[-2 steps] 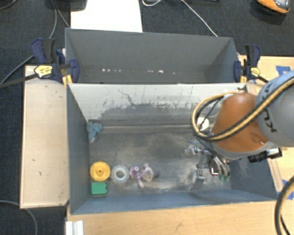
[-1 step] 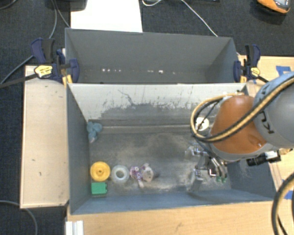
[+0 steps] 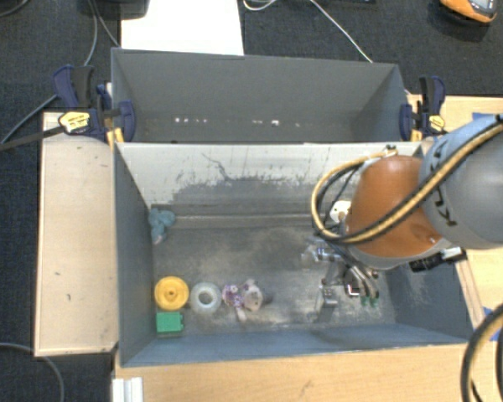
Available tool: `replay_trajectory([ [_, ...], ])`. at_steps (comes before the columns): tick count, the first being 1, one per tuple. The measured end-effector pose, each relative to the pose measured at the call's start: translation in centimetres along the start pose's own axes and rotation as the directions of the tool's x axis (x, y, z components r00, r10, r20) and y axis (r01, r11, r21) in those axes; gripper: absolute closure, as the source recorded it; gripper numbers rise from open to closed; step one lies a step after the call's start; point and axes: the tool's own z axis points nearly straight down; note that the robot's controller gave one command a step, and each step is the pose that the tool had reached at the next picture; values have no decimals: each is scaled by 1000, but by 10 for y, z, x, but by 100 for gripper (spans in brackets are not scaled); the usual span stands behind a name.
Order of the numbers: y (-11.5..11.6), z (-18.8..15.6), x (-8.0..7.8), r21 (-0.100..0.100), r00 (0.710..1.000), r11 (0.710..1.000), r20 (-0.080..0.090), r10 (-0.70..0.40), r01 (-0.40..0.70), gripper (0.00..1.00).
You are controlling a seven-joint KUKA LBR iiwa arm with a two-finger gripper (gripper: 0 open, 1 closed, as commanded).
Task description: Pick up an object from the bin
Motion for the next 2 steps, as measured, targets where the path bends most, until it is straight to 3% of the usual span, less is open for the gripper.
replay_trajectory([
  [1, -88, 20, 7, 3, 1000, 1000, -1, 0, 0, 0],
  [2, -37, -67, -23, 1, 995, 995, -3, 99, -99, 0],
])
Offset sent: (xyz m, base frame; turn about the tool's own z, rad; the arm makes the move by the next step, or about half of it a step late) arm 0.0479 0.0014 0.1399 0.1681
